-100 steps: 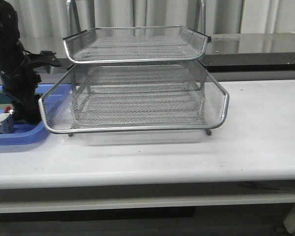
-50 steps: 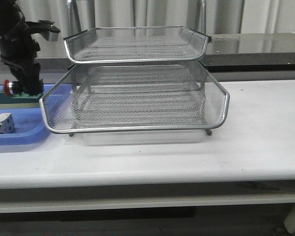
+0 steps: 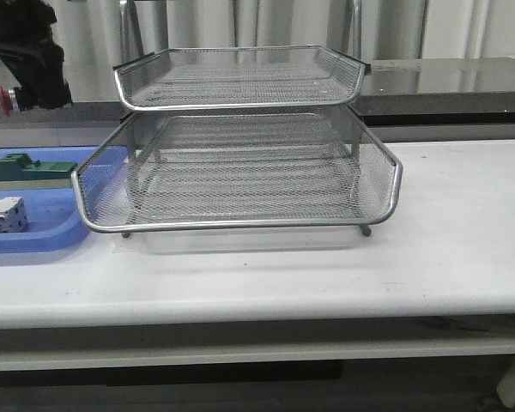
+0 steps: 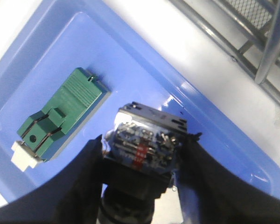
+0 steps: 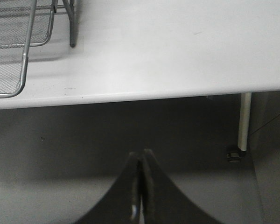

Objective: Place button on rack with both arms
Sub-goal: 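Carry the red button over the pulled-out mesh tray with the left gripper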

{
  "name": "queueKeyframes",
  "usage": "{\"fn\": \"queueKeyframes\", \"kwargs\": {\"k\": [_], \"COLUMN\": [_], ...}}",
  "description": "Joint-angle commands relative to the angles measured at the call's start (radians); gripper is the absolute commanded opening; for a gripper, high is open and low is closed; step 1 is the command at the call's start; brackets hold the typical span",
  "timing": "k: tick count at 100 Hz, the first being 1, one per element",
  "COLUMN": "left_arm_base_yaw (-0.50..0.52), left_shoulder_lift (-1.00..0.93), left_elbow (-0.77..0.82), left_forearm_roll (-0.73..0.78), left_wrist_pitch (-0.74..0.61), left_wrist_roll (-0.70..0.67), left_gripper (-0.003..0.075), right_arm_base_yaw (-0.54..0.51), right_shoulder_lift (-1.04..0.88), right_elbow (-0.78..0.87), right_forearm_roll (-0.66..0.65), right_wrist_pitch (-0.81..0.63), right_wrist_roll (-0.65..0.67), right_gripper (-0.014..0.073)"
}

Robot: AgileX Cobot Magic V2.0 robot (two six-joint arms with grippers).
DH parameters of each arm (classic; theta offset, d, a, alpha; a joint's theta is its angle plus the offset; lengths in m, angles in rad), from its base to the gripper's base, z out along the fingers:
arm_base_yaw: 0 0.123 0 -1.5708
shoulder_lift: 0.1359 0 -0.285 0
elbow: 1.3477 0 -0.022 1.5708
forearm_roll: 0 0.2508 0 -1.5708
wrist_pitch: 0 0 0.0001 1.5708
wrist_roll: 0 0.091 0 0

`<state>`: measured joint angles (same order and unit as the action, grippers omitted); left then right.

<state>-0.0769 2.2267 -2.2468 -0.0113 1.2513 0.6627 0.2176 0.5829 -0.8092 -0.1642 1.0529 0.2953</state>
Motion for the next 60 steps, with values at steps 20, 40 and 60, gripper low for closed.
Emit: {"fn": "queueKeyframes", "kwargs": {"k": [20, 40, 60], "left_arm_base_yaw": [-0.003, -0.003, -0.032], "left_shoulder_lift": [-0.247, -0.395, -0.504], "left_elbow": [0.120, 0.262, 0.348], "left_forearm_roll": [-0.054, -0.161, -0.251], "left_wrist_pitch": [0.023, 0.023, 0.023], "left_wrist_roll": [-0.044, -0.057, -0.057], "left_gripper": [-0.0013, -0.0013, -0.0013], "right_arm_base_yaw": [-0.004, -0.004, -0.004], "right_shoulder_lift": [0.004, 0.004, 0.004], "right_elbow": [-0.024, -0.024, -0.024], "right_forearm_roll": [-0.021, -0.021, -0.021], "right_wrist_pitch": [-0.052, -0.052, -0.052], "right_wrist_roll": [-0.002, -0.002, -0.002], "right_gripper": [-0.0067, -0.0067, -0.0067]}}
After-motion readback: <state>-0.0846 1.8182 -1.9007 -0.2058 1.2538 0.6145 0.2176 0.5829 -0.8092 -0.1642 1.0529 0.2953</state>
